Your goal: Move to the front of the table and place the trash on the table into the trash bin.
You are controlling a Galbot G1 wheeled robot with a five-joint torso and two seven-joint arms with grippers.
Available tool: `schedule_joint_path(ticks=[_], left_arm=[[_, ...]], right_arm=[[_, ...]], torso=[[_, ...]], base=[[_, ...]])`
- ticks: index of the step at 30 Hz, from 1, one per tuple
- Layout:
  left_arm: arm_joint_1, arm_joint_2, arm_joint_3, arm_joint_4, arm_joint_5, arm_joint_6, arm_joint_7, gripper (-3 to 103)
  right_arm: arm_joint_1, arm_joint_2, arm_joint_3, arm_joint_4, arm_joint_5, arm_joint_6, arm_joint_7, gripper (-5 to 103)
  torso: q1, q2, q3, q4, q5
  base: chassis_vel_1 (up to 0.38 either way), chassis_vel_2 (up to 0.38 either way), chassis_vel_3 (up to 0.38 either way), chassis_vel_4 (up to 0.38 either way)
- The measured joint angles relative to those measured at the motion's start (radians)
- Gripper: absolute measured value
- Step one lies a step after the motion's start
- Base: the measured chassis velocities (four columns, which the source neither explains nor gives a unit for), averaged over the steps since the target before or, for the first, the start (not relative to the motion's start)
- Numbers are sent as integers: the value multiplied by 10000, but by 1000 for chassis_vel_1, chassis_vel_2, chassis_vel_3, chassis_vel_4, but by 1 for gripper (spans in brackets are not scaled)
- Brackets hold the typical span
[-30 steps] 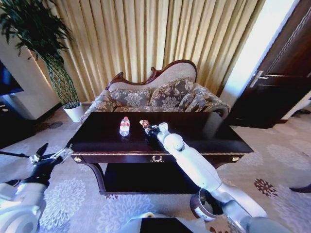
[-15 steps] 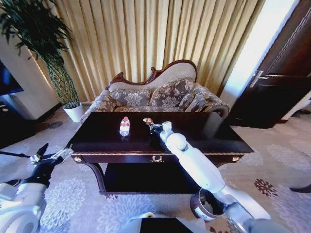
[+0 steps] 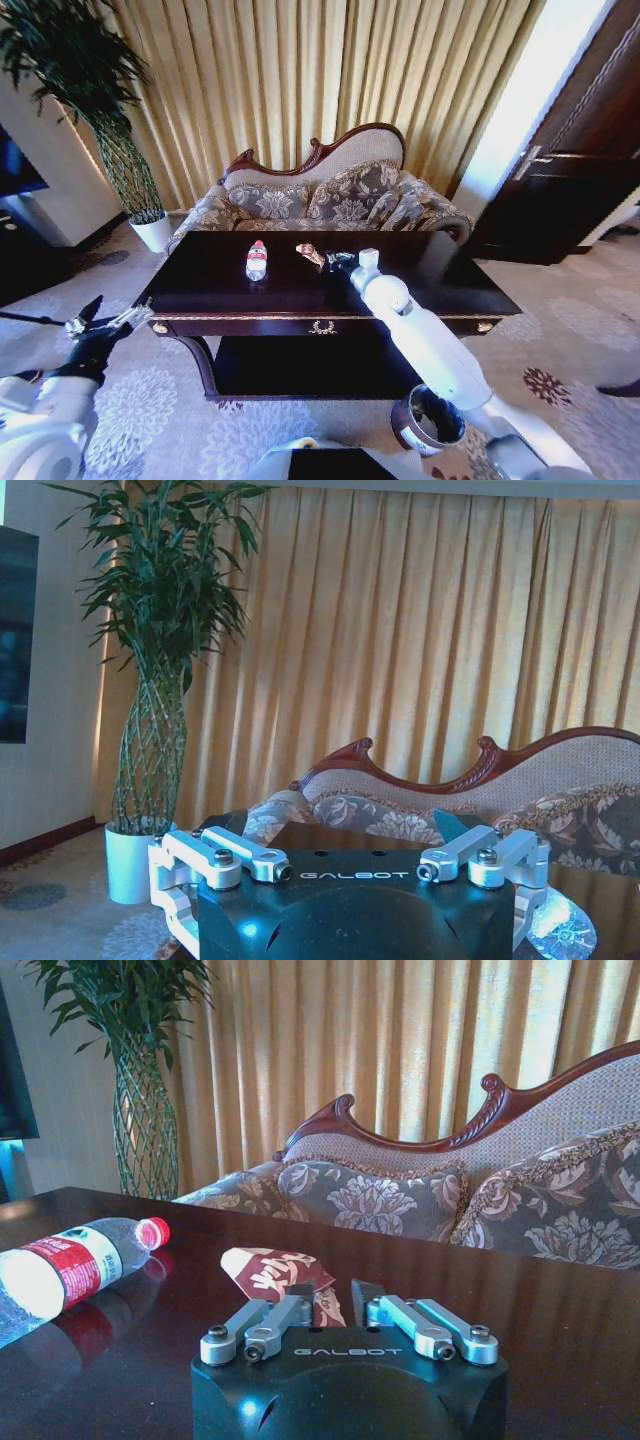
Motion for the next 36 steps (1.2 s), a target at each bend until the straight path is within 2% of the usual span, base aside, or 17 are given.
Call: schedule_joint_path(ticks=[1,4,6,7,8,11,12,14,17,20,25,36], left_arm=[[0,0,0,0,0,0,0,100],[11,-26,30,0,26,0,17,100],[10,-26,30,0,31,1,22,100],[10,-14,23,0,34,0,25,100],[10,0,13,0,35,0,26,100],[12,41,3,0,36,-3,28,100],[12,41,3,0,36,-3,28,100],[11,27,39,0,37,-3,28,100],[5,14,76,0,38,-4,28,100],[-12,28,87,0,39,-5,29,100],[-7,37,80,0,39,-9,31,100],[-11,12,32,0,37,-33,33,100]], right_arm=[[0,0,0,0,0,0,0,20],[127,78,-65,-250,-5,-6,-6,37],[165,100,-76,-338,-8,-7,-6,37],[230,126,-98,-454,-8,-9,-7,47],[266,140,-111,-512,-9,-11,-8,47],[445,246,-206,-736,-16,-14,-12,63],[445,246,-206,-736,-16,-14,-12,63],[564,331,-303,-777,-18,-16,-12,74],[640,372,-407,-774,-18,-19,-13,80],[746,417,-573,-777,-28,-25,-33,95],[990,564,-768,-1000,-179,-24,-225,100],[1690,1008,-1225,-1980,-224,-4,-253,100]], torso=[[0,0,0,0,0],[0,0,0,0,0],[0,0,1,0,0],[0,0,0,-1,0],[0,0,0,-1,0],[0,0,0,-1,0],[0,0,0,-1,0],[0,0,1,0,0],[0,0,0,0,0],[0,0,1,-1,0],[0,0,1,-1,0],[0,0,1,-1,0]], base=[[0,0,0,0],[0,0,0,0],[0,0,0,0],[0,0,0,0],[0,0,0,0],[0,0,0,0],[0,0,0,0],[0,0,0,0],[0,0,0,0],[0,0,0,0],[0,0,0,0],[0,0,0,0]])
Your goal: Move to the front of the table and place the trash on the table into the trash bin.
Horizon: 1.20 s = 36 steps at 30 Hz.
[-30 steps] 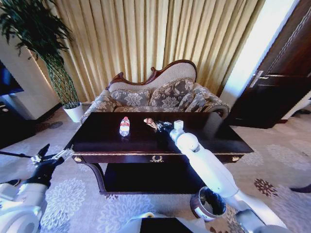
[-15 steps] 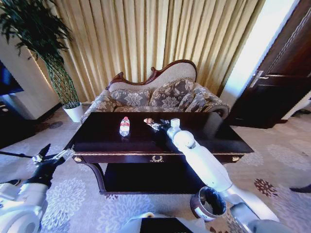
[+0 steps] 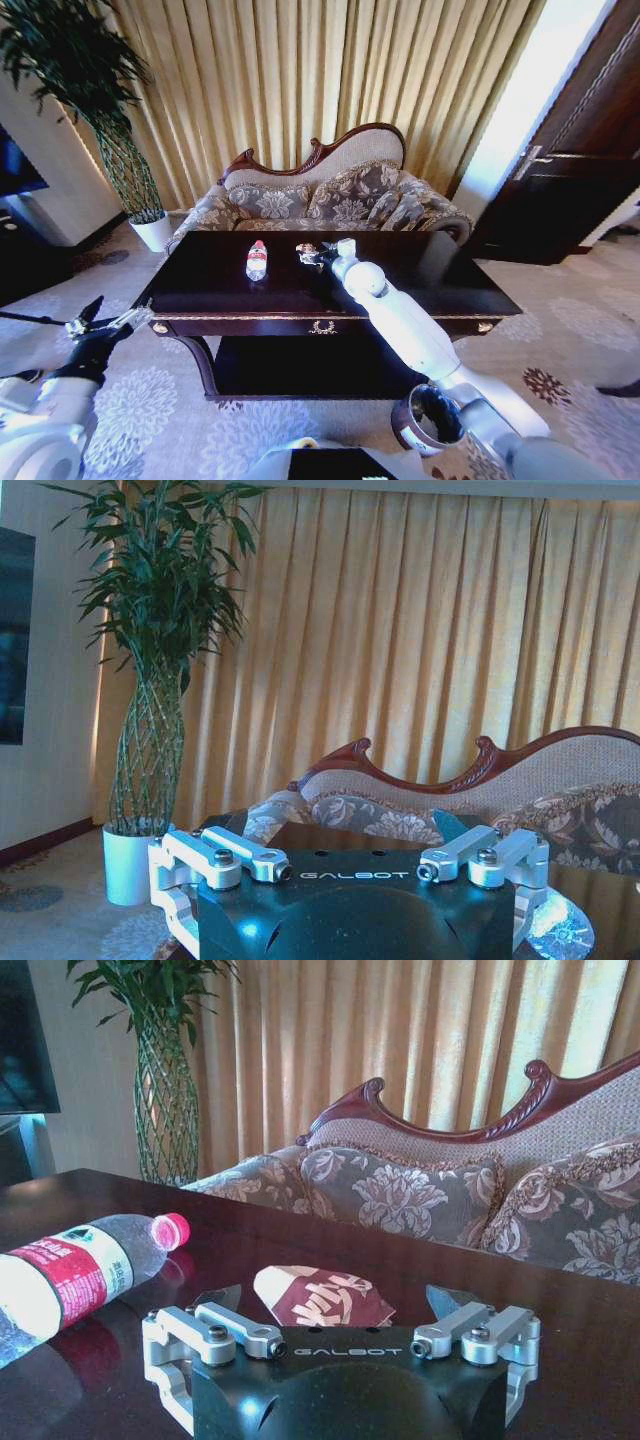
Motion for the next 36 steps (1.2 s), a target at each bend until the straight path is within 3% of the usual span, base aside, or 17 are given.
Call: schedule_joint_path(ticks=[16,18,21,24,27,31,34,36], left_arm=[[10,-25,-61,0,-1,-47,-1,100],[7,-32,-58,0,-2,-162,-2,100],[8,-42,-55,0,-6,-244,0,100],[17,-39,-79,0,-11,-267,1,100],[28,-27,-105,0,-13,-286,2,100],[34,-30,-118,0,-15,-295,5,100],[44,-35,-126,0,-16,-305,7,100],[48,-38,-134,-1,-16,-314,8,100]], right_arm=[[216,323,-157,-726,-225,-6,-228,101],[217,313,-162,-743,-231,-19,-237,91],[217,310,-162,-761,-248,-28,-246,85],[198,306,-156,-773,-266,-31,-248,69],[177,296,-147,-774,-278,-33,-248,63],[122,184,-138,-757,-283,-34,-247,41],[94,105,-117,-725,-283,-33,-246,36],[77,59,-91,-699,-279,-32,-243,25]], torso=[[0,0,0,0,0],[0,0,0,0,0],[1,0,0,0,0],[0,0,0,0,0],[0,0,0,0,0],[0,0,0,0,0],[0,0,0,0,0],[0,0,0,-1,0]], base=[[0,0,0,0],[0,0,0,0],[0,0,0,0],[0,0,0,0],[0,0,0,0],[0,0,0,0],[0,0,0,0],[0,0,0,0]])
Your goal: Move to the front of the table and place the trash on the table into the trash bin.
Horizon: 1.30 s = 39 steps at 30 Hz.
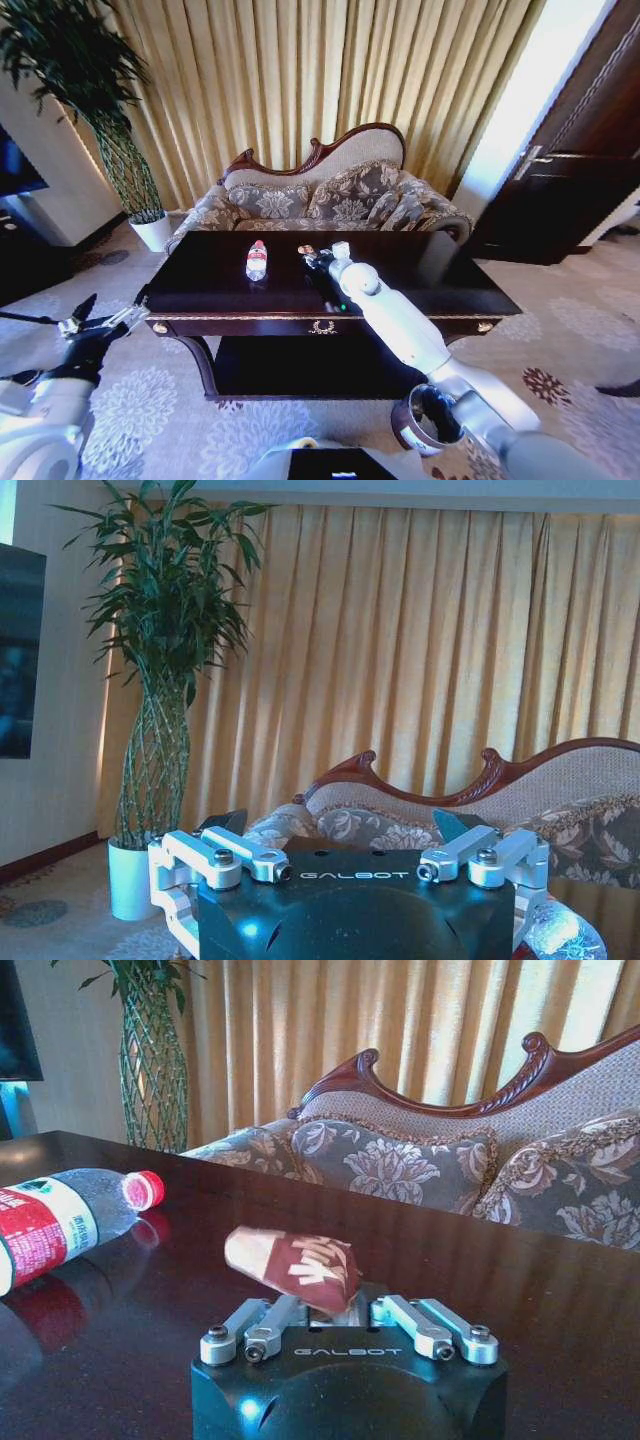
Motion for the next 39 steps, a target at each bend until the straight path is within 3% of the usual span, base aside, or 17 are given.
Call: schedule_joint_path(ticks=[7,20,26,35,39], left_arm=[[3,5,-3,1,0,-18,5,100],[-4,38,16,1,2,-20,5,100],[-24,80,18,0,-9,-18,-22,100],[-18,246,2,0,-46,-18,-73,100],[-10,375,11,0,-55,-85,-73,100]], right_arm=[[-49,-46,75,98,26,18,14,2],[-317,-105,436,388,79,78,151,0],[-602,-459,918,1045,284,528,412,0],[-1886,-1401,2339,2387,423,1110,750,0],[-3026,-2099,3659,2966,196,1554,768,0]], torso=[[0,0,0,1,0],[0,0,0,1,1],[0,0,0,0,0],[0,1,-1,0,0],[0,0,-1,-1,4]], base=[[0,0,0,0],[0,0,0,0],[0,0,0,0],[0,0,0,0],[0,0,0,0]])
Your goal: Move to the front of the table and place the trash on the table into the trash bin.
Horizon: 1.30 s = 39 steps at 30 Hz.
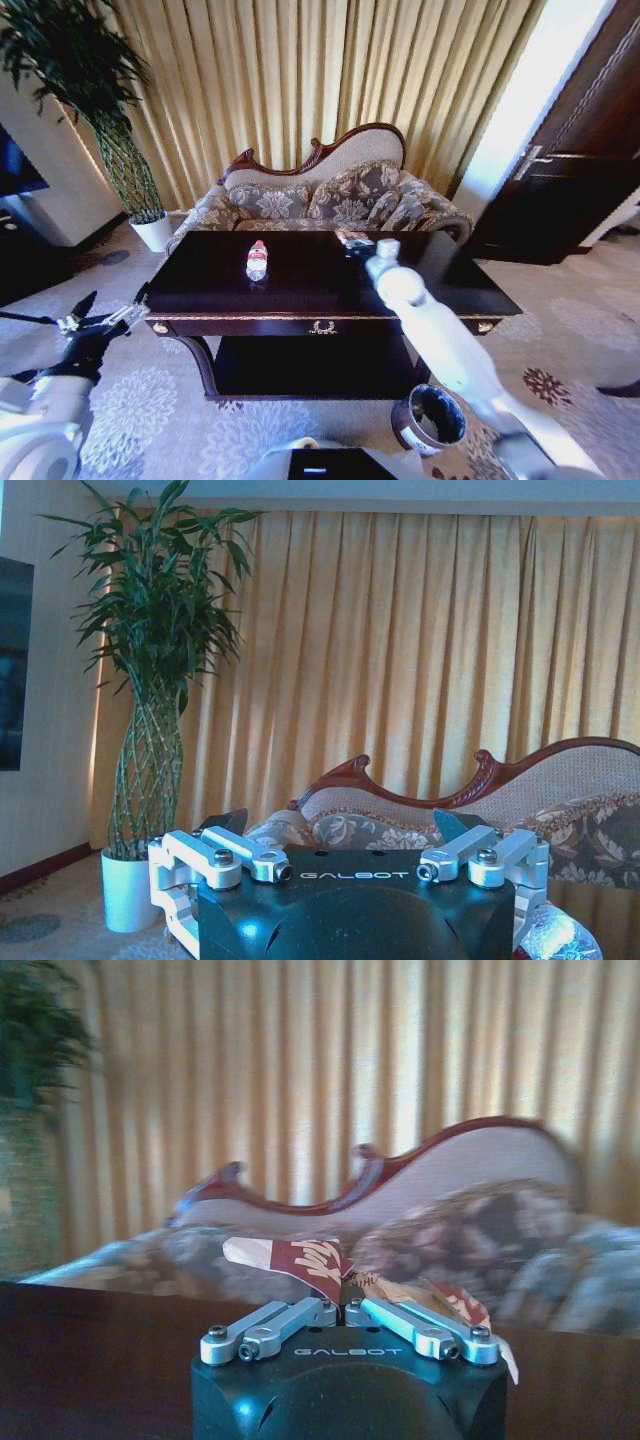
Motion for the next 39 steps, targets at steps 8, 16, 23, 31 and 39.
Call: schedule_joint_path(ticks=[8,16,23,31,39], left_arm=[[93,233,-103,0,-167,-117,-2,100],[71,359,-82,0,-189,-106,-8,100],[46,574,-77,0,-201,152,-43,100],[44,822,-108,0,-368,245,-64,100],[31,927,-26,0,-374,272,-49,100]], right_arm=[[-1990,-1417,2207,834,226,780,-225,0],[-3790,-1884,3867,1573,953,1109,-240,0],[-6059,-1337,5290,2730,984,1747,-590,0],[-7970,-775,5959,3596,776,2239,-762,0],[-8415,-381,6166,4097,505,2365,-769,0]], torso=[[0,1,-1,0,-4],[0,0,-1,1,-2],[-1,1,-1,1,-3],[-1,1,-1,0,-6],[0,0,0,3,-6]], base=[[0,0,0,0],[0,0,0,0],[0,0,0,0],[0,0,0,0],[0,0,0,0]])
